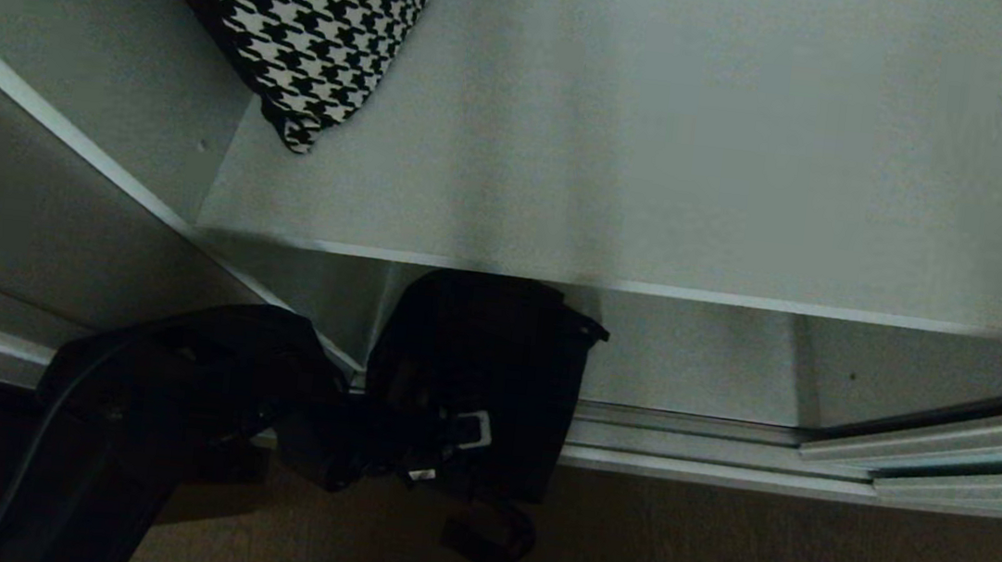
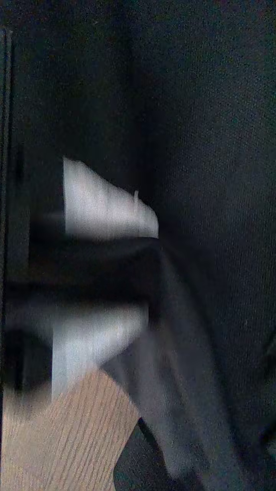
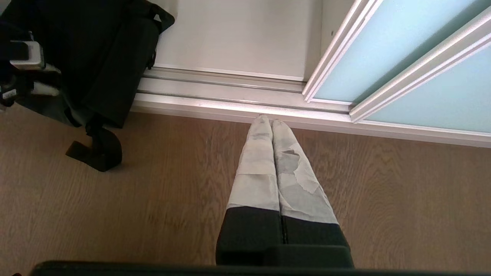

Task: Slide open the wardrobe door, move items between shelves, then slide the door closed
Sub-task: Place the bag on the higher shelf

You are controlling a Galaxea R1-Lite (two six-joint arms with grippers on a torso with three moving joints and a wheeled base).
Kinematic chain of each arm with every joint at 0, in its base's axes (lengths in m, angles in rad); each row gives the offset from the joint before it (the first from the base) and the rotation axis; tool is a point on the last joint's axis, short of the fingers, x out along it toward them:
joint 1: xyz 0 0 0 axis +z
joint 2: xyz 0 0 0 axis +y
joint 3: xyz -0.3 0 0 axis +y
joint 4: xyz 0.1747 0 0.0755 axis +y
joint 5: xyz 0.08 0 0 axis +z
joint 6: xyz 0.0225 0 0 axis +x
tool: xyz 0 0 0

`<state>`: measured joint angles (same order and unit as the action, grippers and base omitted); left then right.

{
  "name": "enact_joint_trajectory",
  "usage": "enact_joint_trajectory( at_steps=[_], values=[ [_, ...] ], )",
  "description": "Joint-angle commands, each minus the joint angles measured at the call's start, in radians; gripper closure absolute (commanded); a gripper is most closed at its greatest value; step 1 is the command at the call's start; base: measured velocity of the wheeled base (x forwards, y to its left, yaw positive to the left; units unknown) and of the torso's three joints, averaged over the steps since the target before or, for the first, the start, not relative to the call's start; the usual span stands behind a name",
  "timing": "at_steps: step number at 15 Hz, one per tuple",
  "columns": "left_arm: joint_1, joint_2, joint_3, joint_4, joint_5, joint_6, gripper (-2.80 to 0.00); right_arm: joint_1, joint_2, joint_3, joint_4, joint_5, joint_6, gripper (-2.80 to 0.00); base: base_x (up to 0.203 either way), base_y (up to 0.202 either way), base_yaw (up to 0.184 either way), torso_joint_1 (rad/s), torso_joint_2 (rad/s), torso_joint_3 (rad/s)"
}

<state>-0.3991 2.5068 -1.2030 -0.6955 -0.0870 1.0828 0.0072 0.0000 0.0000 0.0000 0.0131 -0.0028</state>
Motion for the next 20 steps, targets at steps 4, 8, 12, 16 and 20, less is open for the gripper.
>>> enact_joint_trajectory(
  at_steps=[4, 8, 12, 16, 20],
  values=[
    [-0.013, -0.043, 0.003, 0.012, -0.004, -0.159, 0.00, 0.000, -0.003, 0.000, 0.000, 0.001, 0.000, 0.00, 0.000, 0.000, 0.000, 0.000, 0.00, 0.000],
    [-0.082, -0.083, 0.014, 0.024, -0.004, -0.480, 0.00, 0.000, -0.003, 0.000, 0.000, 0.001, 0.000, 0.00, 0.000, 0.000, 0.000, 0.000, 0.00, 0.000],
    [-0.129, -0.136, 0.013, 0.022, 0.004, -0.738, 0.00, 0.000, -0.003, 0.000, 0.000, 0.001, 0.000, 0.00, 0.000, 0.000, 0.000, 0.000, 0.00, 0.000],
    [-0.193, -0.142, 0.020, 0.024, 0.132, -0.963, 0.00, 0.000, -0.003, 0.000, 0.000, 0.001, 0.000, 0.00, 0.000, 0.000, 0.000, 0.000, 0.00, 0.000],
    [-0.209, -0.146, 0.020, 0.018, 0.148, -1.039, 0.00, 0.000, -0.003, 0.000, 0.000, 0.001, 0.000, 0.00, 0.000, 0.000, 0.000, 0.000, 0.00, 0.000]
  ],
)
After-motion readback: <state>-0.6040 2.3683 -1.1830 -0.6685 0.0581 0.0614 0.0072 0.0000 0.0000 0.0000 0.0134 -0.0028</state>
